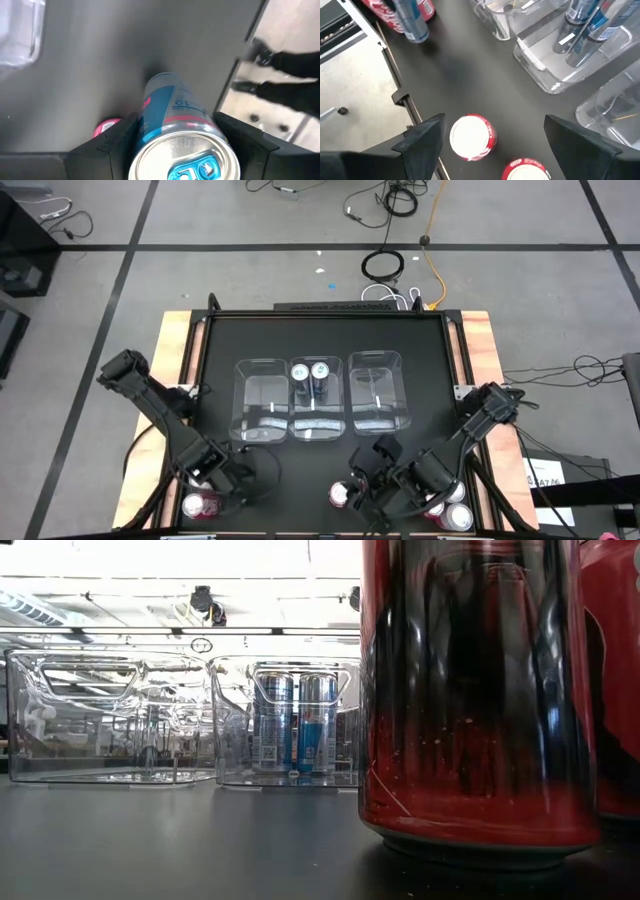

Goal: Sort soda cans
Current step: Put the blue soda can into the middle transparent bin

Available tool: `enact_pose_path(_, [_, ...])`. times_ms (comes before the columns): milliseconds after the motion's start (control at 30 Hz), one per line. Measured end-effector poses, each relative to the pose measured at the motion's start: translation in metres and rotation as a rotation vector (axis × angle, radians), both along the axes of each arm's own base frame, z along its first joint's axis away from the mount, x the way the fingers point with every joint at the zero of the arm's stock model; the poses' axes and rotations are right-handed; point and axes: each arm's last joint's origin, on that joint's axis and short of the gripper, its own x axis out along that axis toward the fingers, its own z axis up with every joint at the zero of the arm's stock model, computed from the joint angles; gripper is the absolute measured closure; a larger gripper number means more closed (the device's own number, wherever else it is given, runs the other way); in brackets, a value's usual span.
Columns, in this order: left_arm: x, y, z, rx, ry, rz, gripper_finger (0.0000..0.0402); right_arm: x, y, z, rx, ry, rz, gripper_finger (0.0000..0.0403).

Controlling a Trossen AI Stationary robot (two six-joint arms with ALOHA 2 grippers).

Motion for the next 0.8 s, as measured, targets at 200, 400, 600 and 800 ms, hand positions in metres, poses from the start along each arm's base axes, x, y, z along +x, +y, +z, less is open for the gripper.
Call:
enact_pose_path(200, [0.019,0.015,0.023,-0.025,-0.067,0.045,0.0154,-0.006,0.018,-0.011,-0.033,0.029,0.054,0.0074])
enact_pose_path(400, [0.038,0.034,0.047,-0.035,-0.175,0.045,0.0154,-0.006,0.038,-0.034,-0.07,0.078,0.09,0.0074])
enact_pose_path(600, [0.057,0.062,0.077,-0.006,-0.31,0.011,0.0155,-0.003,0.05,-0.056,-0.064,0.138,0.098,0.0074])
enact_pose_path(800, [0.069,0.106,0.097,0.086,-0.374,-0.027,0.0155,-0.001,0.048,-0.055,-0.009,0.133,0.031,0.0074])
